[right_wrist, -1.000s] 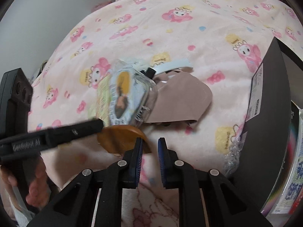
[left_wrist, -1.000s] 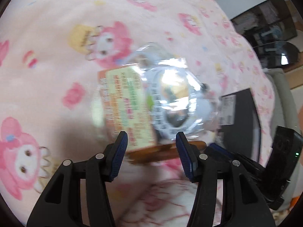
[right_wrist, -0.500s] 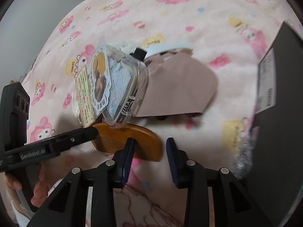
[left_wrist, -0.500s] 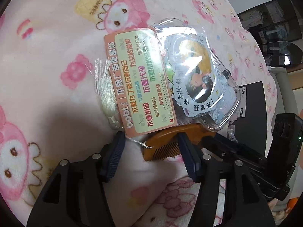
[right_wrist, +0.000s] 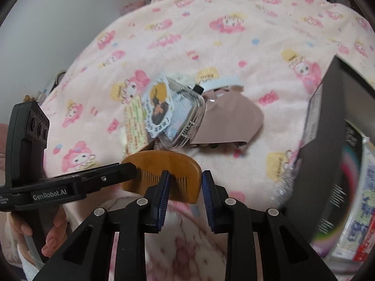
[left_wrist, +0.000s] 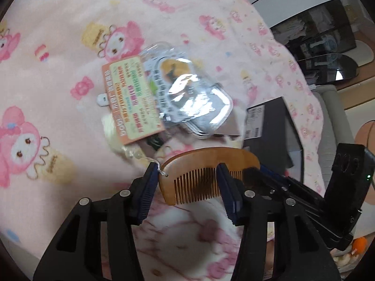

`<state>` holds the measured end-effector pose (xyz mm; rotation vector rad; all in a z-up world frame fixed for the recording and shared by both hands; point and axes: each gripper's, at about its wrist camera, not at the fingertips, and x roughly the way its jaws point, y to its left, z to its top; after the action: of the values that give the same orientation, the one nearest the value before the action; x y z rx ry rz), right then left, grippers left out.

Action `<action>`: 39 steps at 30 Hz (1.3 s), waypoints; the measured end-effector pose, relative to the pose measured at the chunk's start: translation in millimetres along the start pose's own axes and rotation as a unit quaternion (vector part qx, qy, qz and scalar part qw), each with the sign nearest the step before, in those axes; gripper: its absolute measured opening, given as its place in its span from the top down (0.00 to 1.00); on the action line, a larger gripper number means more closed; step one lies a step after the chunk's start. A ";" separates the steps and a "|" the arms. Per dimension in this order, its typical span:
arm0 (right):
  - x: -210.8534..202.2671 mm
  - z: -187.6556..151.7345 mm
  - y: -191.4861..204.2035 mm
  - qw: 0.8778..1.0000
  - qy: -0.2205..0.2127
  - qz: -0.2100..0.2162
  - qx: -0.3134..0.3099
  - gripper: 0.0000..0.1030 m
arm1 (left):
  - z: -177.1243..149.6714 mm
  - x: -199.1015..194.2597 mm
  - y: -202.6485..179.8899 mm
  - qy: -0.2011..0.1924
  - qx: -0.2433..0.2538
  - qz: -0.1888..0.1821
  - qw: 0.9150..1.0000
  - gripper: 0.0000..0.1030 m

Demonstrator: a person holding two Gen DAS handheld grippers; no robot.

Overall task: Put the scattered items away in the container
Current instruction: 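Carry the wooden comb over the open box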

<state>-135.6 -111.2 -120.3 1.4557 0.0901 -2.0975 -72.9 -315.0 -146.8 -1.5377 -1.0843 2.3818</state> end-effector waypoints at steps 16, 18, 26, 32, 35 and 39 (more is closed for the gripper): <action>-135.6 -44.8 -85.8 0.990 -0.119 -0.012 0.080 0.77 | -20.2 20.3 -171.0 0.015 0.127 -0.035 0.991 0.48; -147.6 -49.1 -105.3 0.987 -0.130 -0.019 0.090 0.77 | -18.9 30.9 -197.5 0.016 0.150 -0.032 0.988 0.48; -184.5 -27.7 -199.4 0.982 -0.157 -0.059 0.090 0.77 | 2.9 92.5 -299.7 0.020 0.213 -0.036 0.976 0.48; -194.4 -7.0 -256.3 0.976 -0.178 -0.072 0.100 0.77 | 24.3 137.9 -336.1 0.032 0.225 -0.042 0.973 0.48; -176.4 -3.1 -281.3 0.978 -0.161 -0.064 0.118 0.77 | 29.3 168.1 -339.5 0.053 0.225 -0.026 0.972 0.48; -150.4 -8.6 -306.2 0.979 -0.137 -0.058 0.136 0.77 | 25.1 198.9 -341.4 0.067 0.238 -0.005 0.969 0.48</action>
<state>-243.2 209.1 -72.3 1.3191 -0.2342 -2.4630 -284.5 13.3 -81.9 -1.4784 -0.4427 2.2640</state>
